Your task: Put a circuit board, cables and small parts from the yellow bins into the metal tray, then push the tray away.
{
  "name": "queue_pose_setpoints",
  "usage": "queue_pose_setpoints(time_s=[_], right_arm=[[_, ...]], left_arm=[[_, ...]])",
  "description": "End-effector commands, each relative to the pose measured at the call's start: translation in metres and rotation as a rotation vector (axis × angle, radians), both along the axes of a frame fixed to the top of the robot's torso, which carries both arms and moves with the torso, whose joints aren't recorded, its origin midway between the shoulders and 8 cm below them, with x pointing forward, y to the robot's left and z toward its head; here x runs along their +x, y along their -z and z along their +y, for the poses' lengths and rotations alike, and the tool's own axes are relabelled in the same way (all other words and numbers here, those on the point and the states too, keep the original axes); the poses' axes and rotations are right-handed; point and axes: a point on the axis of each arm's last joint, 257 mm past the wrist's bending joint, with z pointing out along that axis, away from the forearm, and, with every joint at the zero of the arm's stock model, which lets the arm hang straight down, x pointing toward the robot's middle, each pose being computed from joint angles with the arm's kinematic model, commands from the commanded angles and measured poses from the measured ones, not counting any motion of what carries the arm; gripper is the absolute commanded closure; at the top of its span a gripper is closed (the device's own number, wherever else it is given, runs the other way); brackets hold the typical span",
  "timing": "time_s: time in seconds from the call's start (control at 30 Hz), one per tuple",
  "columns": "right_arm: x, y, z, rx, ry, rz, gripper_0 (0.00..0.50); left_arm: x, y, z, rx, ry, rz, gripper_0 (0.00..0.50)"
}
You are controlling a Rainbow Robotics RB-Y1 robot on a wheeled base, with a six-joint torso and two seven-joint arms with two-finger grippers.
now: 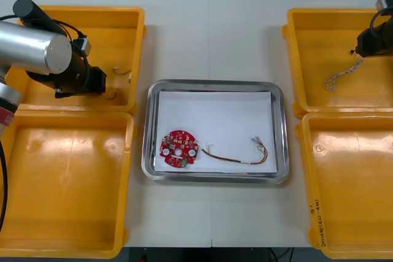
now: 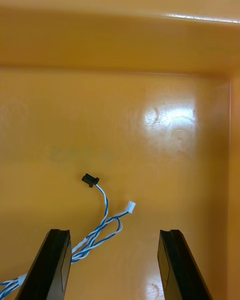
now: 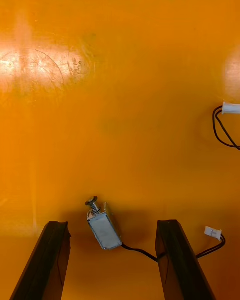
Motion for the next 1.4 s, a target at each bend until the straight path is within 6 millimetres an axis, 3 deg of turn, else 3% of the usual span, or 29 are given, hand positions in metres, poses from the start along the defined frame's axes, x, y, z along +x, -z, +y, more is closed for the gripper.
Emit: queue_pose_setpoints(time_s=[0.03,0.23,0.53,0.57,0.6,0.63,0.8,0.9,1.07,1.4], right_arm=[[0.003,-0.050,-0.019,-0.005,0.007,-0.051,0.000],[-0.007,-0.053,-0.011,0.061,0.010,-0.019,0.000],[-0.019,-0.063,0.025,0.186,0.052,0.022,0.000],[-0.020,-0.064,0.029,0.205,0.067,0.027,0.000],[-0.022,-0.065,0.031,0.223,0.083,0.032,0.000],[-0.023,-0.066,0.032,0.231,0.090,0.033,0.000],[-0.039,-0.068,0.034,0.322,0.196,0.088,0.000],[-0.050,-0.080,0.028,0.341,0.256,0.127,0.000],[-0.051,-0.094,0.024,0.375,0.309,0.165,0.000],[-0.026,-0.097,0.009,0.392,0.425,0.117,0.000]], left_arm=[[-0.002,0.011,-0.006,-0.030,-0.065,0.005,0.000],[0.001,0.013,-0.003,-0.026,-0.068,-0.002,0.000],[0.001,0.016,-0.001,-0.020,-0.063,0.000,0.000],[0.001,0.016,-0.001,-0.021,-0.062,0.000,0.113],[0.001,0.015,-0.001,-0.020,-0.060,-0.001,0.368],[0.001,0.016,-0.001,-0.020,-0.060,0.000,0.488],[0.001,0.016,-0.001,-0.018,-0.056,0.000,0.500],[0.001,0.016,-0.002,-0.018,-0.055,0.000,0.500],[0.001,0.015,-0.002,-0.022,-0.055,0.002,0.500],[-0.013,-0.036,0.001,-0.032,-0.061,0.015,0.500]])
